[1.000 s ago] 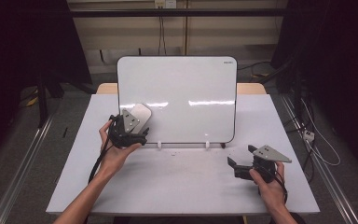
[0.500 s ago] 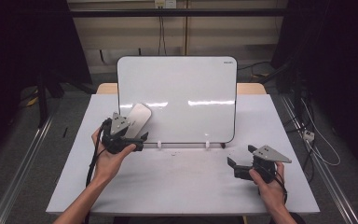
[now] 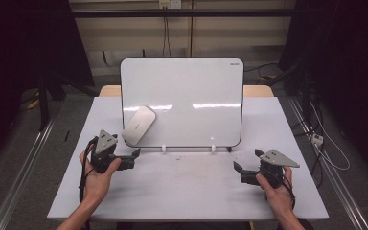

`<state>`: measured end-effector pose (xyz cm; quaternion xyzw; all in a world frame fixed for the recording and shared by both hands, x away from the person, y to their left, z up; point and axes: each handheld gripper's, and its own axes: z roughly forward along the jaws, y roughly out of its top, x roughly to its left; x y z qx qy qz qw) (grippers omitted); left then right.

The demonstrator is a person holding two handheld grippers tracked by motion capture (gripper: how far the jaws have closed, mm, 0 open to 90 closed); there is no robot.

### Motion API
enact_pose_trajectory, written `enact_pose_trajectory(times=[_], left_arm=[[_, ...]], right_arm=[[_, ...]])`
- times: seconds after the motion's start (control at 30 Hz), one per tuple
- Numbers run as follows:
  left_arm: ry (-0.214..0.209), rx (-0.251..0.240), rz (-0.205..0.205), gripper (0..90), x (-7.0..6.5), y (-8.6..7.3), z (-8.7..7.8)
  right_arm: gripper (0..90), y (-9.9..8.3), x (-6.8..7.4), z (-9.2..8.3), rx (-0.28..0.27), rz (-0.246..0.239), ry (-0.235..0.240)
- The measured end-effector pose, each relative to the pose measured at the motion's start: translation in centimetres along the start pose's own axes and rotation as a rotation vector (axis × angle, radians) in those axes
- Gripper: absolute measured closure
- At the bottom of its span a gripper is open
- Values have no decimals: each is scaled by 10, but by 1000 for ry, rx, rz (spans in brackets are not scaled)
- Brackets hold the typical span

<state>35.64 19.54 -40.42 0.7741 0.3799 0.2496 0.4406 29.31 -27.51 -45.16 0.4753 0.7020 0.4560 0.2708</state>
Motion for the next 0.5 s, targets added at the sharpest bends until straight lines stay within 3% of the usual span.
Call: enact_pose_trajectory(times=[0.2,0.33,0.5], left_arm=[[17,5,-27,55,-5,-16,-12],[26,-30,-70,54,-6,-26,-17],[32,-41,-91,49,-3,-31,-17]], right_arm=[[64,0,1,0,2,1,-1],[64,0,0,0,0,-1,-6],[64,0,-1,0,-1,-2,-5]])
